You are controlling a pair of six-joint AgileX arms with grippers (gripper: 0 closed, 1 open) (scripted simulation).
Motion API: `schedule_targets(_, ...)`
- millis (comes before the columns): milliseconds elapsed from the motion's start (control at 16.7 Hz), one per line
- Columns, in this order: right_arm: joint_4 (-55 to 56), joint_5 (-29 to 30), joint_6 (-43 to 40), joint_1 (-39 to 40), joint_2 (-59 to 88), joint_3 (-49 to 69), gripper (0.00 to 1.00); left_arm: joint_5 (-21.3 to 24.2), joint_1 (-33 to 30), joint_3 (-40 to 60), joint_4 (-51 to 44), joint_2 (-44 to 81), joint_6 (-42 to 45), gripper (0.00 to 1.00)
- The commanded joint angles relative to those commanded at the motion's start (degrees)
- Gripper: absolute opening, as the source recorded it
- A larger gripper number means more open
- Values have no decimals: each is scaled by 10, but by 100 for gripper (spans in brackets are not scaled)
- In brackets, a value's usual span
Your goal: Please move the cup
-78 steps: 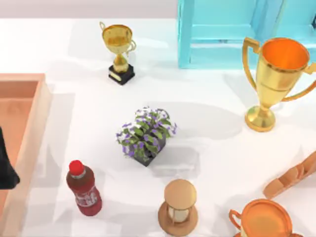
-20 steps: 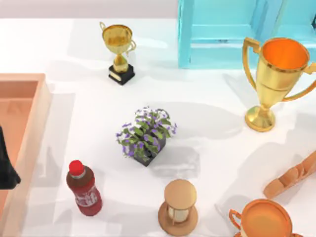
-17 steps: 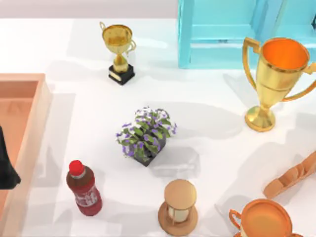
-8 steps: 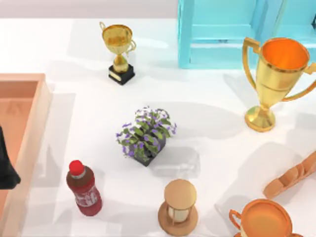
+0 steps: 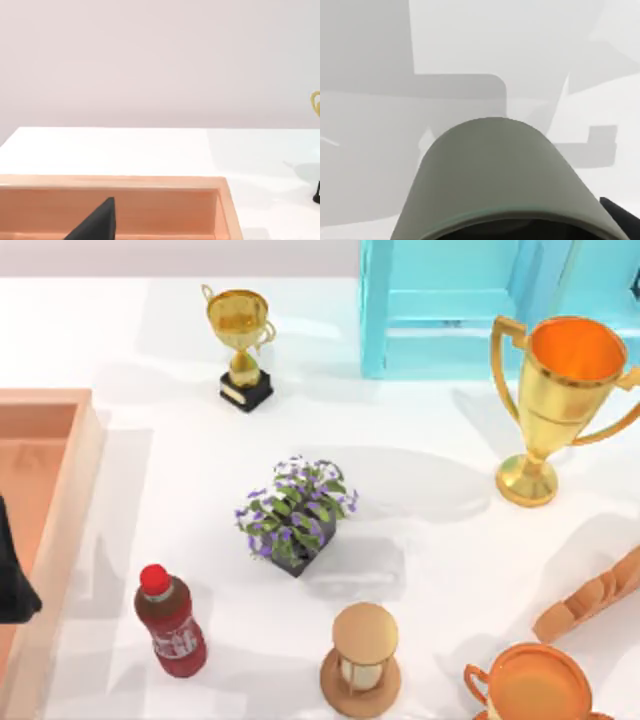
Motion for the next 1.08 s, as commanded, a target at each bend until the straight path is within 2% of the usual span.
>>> schedule_targets(240, -75, 7, -75, -78, 40, 141, 0, 0, 0, 0, 0, 0, 0, 100)
schedule_targets(420, -106, 9, -108, -113, 54, 190, 0, 0, 0, 0, 0, 0, 0, 100)
schedule_targets(780, -98, 10, -108, -113, 53, 184, 0, 0, 0, 0, 0, 0, 0, 100)
schedule_targets(1080, -1, 10, -104, -109, 61, 103, 0, 0, 0, 0, 0, 0, 0, 100)
